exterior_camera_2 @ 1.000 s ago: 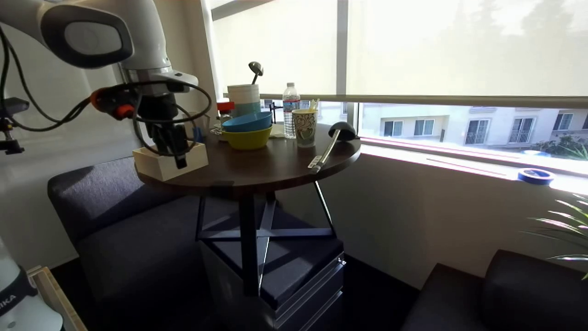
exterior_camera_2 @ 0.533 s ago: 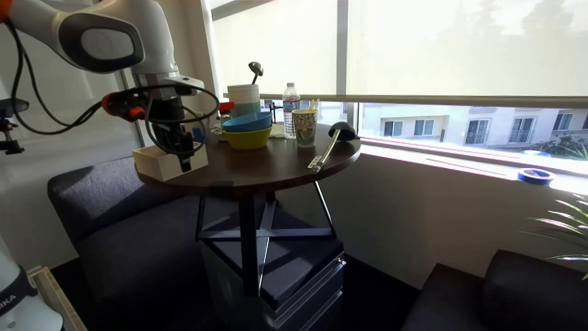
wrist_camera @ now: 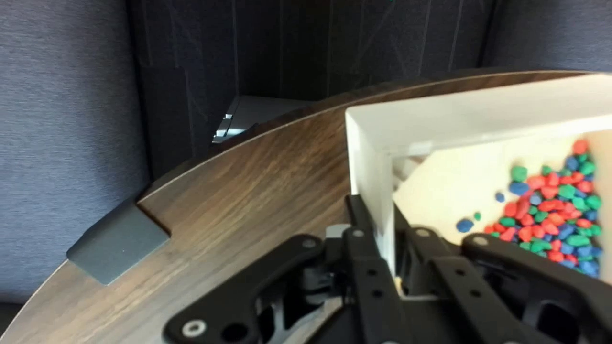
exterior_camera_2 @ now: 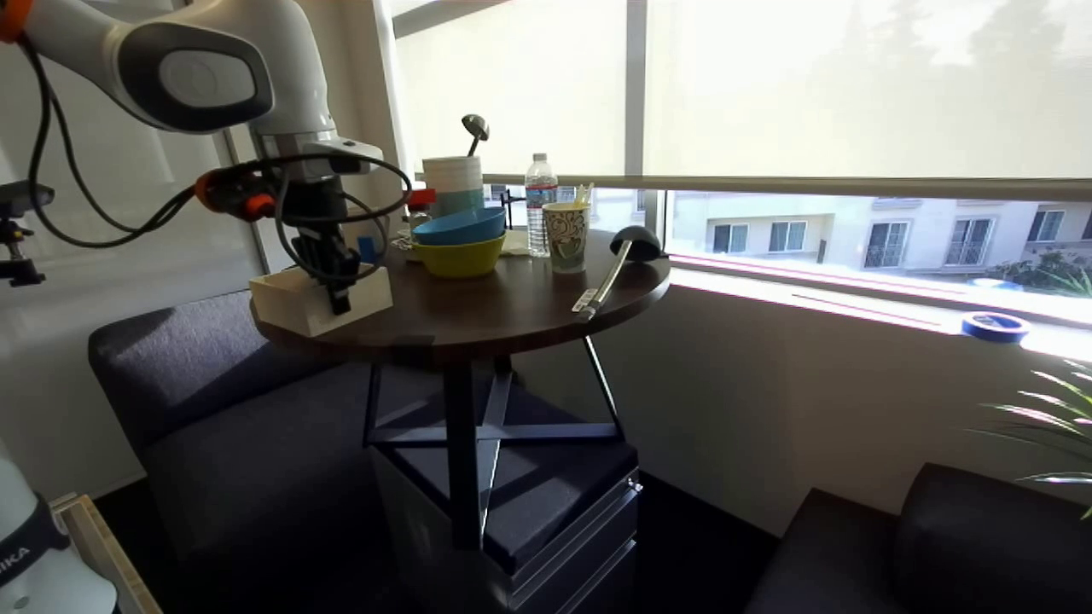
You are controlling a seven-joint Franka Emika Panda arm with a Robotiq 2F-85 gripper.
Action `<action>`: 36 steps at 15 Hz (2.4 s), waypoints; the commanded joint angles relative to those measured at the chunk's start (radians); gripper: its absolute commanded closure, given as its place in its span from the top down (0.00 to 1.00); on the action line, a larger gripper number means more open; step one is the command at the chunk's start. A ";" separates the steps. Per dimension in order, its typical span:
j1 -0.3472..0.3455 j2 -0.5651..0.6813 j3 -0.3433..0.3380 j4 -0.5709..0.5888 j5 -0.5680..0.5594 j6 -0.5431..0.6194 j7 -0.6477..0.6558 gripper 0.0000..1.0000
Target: Pour some content from the wooden box into the blue scoop on the table
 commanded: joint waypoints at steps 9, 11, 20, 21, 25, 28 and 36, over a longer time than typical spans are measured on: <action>-0.003 -0.039 0.072 0.042 -0.029 -0.074 0.076 0.01; -0.001 -0.065 0.113 0.072 -0.050 -0.132 0.122 0.01; 0.034 -0.109 0.204 0.153 -0.115 -0.287 0.194 0.06; 0.034 -0.108 0.203 0.153 -0.116 -0.288 0.194 0.01; 0.055 -0.103 0.275 0.193 -0.214 -0.294 0.195 0.01; 0.089 -0.095 0.329 0.226 -0.293 -0.297 0.192 0.01; 0.123 0.012 0.426 0.329 -0.499 -0.334 0.186 0.01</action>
